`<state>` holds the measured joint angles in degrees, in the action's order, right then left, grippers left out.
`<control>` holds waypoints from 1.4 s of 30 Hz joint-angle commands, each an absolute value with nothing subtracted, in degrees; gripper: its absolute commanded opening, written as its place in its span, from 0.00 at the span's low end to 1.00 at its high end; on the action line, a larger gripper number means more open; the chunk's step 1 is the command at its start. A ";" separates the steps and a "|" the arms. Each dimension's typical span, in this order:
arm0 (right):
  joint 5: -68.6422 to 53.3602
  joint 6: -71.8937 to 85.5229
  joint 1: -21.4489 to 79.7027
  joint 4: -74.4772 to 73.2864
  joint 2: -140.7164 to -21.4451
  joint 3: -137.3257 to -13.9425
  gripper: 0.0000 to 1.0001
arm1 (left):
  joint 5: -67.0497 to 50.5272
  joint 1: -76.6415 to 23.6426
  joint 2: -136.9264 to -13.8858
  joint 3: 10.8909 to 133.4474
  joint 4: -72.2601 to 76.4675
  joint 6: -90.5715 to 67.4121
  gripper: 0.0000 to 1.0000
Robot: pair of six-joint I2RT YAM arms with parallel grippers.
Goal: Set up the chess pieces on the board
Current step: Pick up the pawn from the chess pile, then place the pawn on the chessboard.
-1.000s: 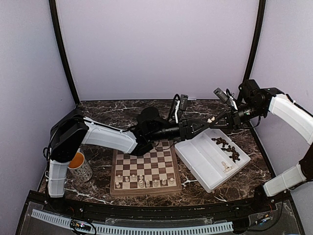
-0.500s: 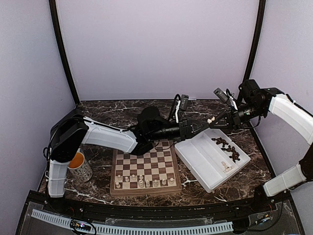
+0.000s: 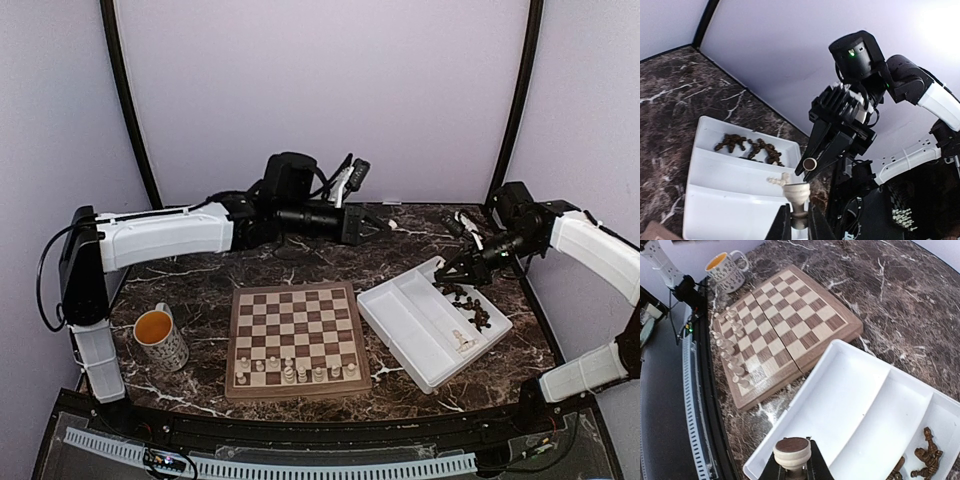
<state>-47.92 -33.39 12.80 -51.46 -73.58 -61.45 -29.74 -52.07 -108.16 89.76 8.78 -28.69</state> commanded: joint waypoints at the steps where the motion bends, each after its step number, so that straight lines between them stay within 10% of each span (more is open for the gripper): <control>1: -39.68 -32.18 12.48 -42.79 -72.57 -57.53 0.08 | -26.68 -49.42 -104.70 97.98 -31.75 -18.77 0.02; 14: -39.60 -32.52 12.53 -40.36 -75.45 -54.99 0.08 | -21.99 -46.77 -104.31 97.01 -63.66 -10.21 0.02; 42: -41.04 -34.19 12.54 -40.86 -74.26 -53.00 0.09 | -25.72 -50.23 -120.28 101.66 -69.35 -16.30 0.00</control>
<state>-40.07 -33.50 12.69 -41.56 -75.42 -53.93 -26.96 -50.28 -118.87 98.74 -67.02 -15.70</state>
